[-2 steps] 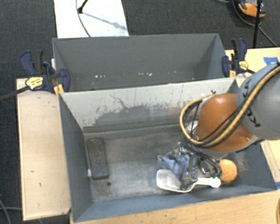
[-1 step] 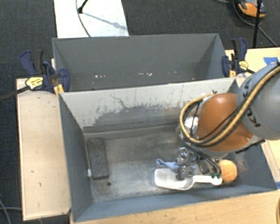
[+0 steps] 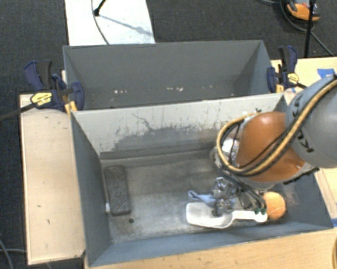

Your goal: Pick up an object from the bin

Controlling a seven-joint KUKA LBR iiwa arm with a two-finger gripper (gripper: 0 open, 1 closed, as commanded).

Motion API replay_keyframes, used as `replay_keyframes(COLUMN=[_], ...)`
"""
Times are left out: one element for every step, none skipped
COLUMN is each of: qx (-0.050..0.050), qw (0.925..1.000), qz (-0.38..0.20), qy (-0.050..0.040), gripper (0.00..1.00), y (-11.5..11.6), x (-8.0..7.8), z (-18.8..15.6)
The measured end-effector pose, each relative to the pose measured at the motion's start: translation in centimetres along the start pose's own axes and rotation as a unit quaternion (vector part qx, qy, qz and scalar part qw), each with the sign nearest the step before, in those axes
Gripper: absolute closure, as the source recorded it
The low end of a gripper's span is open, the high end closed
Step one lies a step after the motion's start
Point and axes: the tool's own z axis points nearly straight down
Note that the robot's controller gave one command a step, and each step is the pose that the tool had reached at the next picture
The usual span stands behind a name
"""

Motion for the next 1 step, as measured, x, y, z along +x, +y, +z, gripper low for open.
replay_keyframes(qx=[0.0], qw=[1.0], qz=[0.0], qy=[0.0001], gripper=[1.0], y=[0.02], x=[-0.03], z=[-0.07])
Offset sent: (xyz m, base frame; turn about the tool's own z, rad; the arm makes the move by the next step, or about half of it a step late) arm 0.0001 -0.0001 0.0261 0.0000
